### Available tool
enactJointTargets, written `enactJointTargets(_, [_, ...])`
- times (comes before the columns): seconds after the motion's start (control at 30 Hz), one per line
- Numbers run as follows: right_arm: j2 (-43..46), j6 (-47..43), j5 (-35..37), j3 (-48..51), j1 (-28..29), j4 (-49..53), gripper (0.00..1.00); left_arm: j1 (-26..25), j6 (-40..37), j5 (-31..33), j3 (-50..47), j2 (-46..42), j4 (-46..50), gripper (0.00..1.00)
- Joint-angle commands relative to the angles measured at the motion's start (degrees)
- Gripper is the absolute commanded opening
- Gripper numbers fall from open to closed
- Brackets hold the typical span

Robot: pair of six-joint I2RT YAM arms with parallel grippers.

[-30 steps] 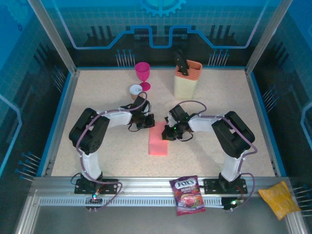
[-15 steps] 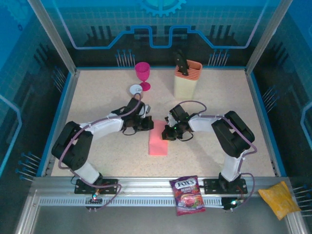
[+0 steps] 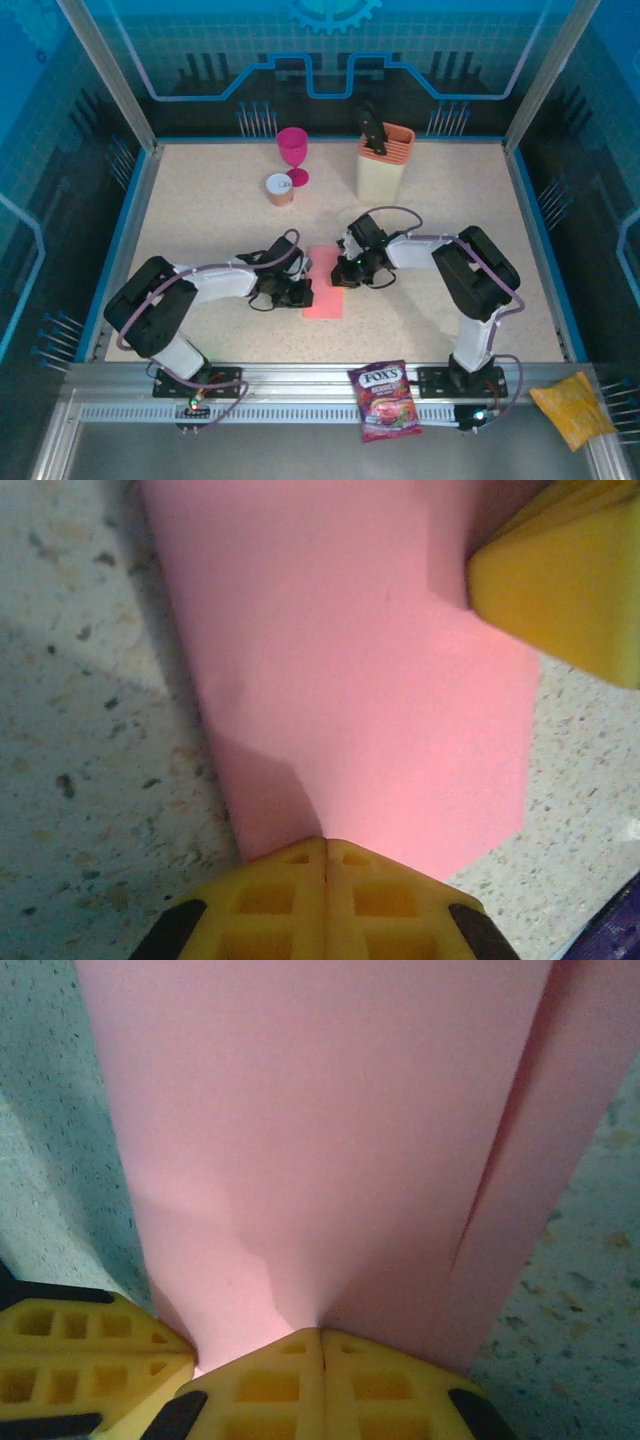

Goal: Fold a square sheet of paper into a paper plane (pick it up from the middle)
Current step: First fold the square sheet of paper in half at the center of the table.

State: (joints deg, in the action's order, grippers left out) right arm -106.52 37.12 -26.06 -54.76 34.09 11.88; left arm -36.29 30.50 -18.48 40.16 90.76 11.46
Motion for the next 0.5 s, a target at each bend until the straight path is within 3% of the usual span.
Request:
enactJointTargets(0.0, [-5.89,-1.0,8.75,3.52,0.31,7.92,0.0,-0.16,0.5,0.37,-1.45,-0.05,-0.83,0.01])
enactJointTargets(0.17, [-5.89,-1.07,8.75,3.6,0.24,7.91,0.0,-0.27,-0.13,0.32,-1.24,0.72,-0.07,0.0])
enactJointTargets(0.47, [-5.43,-1.18,8.74,3.96,0.02,8.01,0.0,-1.12,-0.2,-0.77,2.29,-6.32,4.88,0.01])
